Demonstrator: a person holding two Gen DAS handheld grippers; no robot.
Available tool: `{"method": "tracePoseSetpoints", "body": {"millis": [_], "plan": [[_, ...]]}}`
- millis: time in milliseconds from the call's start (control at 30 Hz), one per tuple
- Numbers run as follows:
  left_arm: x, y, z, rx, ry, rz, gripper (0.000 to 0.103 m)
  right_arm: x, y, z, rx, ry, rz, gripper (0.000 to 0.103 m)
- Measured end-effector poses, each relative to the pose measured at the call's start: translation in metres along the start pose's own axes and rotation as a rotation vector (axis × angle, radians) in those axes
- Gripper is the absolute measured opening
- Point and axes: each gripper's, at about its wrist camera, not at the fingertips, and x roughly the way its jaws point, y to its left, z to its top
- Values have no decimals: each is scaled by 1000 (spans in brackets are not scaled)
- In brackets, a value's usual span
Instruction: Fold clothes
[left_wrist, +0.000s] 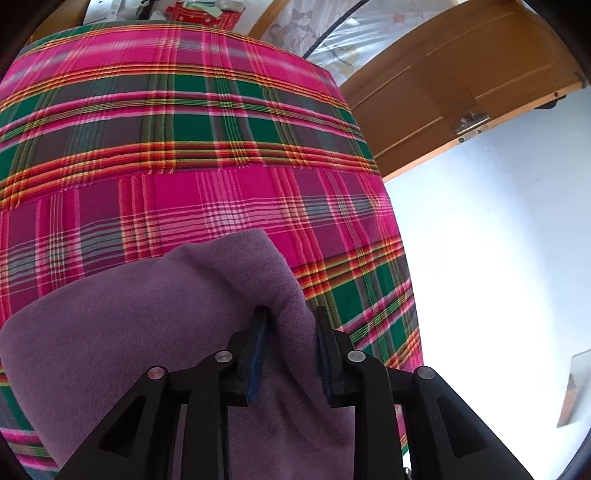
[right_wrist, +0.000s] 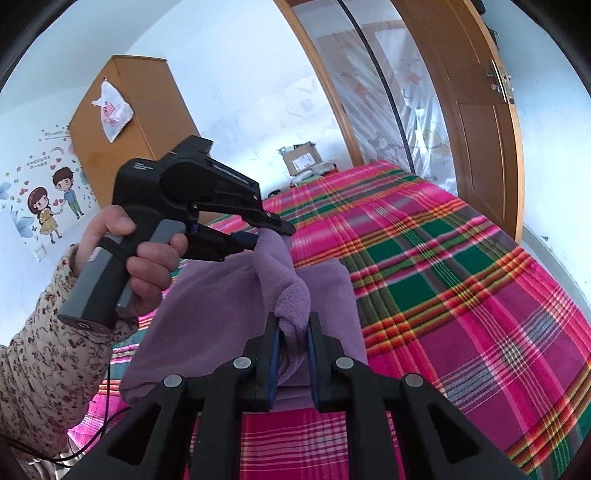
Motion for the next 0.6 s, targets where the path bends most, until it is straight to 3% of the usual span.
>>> {"method": "tracePoseSetpoints", "body": {"millis": [433, 600], "plan": [[-44, 2, -20, 69, -58, -60, 28, 5, -11, -9, 32, 65, -43, 17], [-67, 21, -37, 69, -104, -35, 28, 1, -15, -10, 44, 79, -53, 19]]}}
